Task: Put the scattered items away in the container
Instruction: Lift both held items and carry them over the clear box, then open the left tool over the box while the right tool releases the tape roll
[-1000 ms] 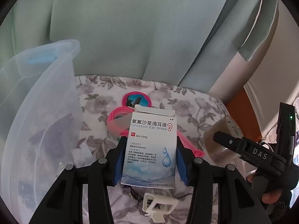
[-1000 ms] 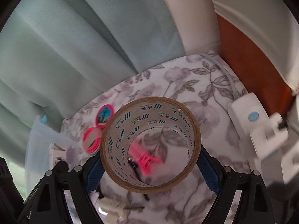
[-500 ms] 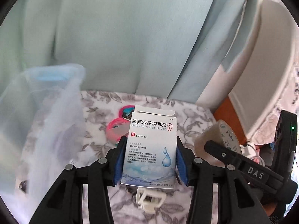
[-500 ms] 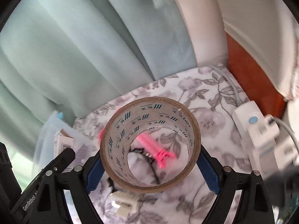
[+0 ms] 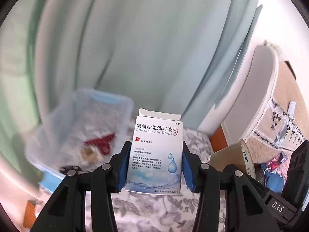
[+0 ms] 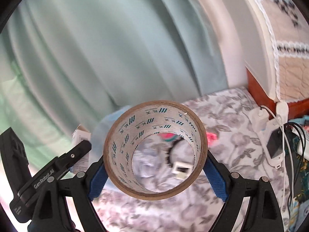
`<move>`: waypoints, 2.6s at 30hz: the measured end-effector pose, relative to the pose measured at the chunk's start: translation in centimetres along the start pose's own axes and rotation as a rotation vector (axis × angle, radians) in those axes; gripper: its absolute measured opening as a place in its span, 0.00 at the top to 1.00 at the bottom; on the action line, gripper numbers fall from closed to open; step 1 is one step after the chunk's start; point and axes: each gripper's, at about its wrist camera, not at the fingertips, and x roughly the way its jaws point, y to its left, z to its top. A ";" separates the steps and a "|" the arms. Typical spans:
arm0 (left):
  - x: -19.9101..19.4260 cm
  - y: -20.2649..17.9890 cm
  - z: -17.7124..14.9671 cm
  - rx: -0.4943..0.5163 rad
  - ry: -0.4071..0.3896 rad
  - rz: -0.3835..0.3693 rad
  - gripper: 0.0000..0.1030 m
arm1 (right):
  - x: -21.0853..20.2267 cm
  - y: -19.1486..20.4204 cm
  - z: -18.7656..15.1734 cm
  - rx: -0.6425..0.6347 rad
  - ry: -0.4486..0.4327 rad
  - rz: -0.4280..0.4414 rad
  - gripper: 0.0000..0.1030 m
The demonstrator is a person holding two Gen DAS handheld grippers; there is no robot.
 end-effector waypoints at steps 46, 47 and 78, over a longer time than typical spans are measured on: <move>0.9 17.2 5.2 -0.179 -0.021 0.207 0.52 | 10.3 21.2 0.4 -0.321 0.131 0.181 0.12; 1.4 17.4 5.0 -0.180 -0.009 0.211 0.52 | 10.6 21.1 0.2 -0.318 0.142 0.181 0.12; 5.0 16.5 3.7 -0.200 0.088 0.213 0.33 | 13.6 21.0 -0.5 -0.339 0.241 0.148 0.09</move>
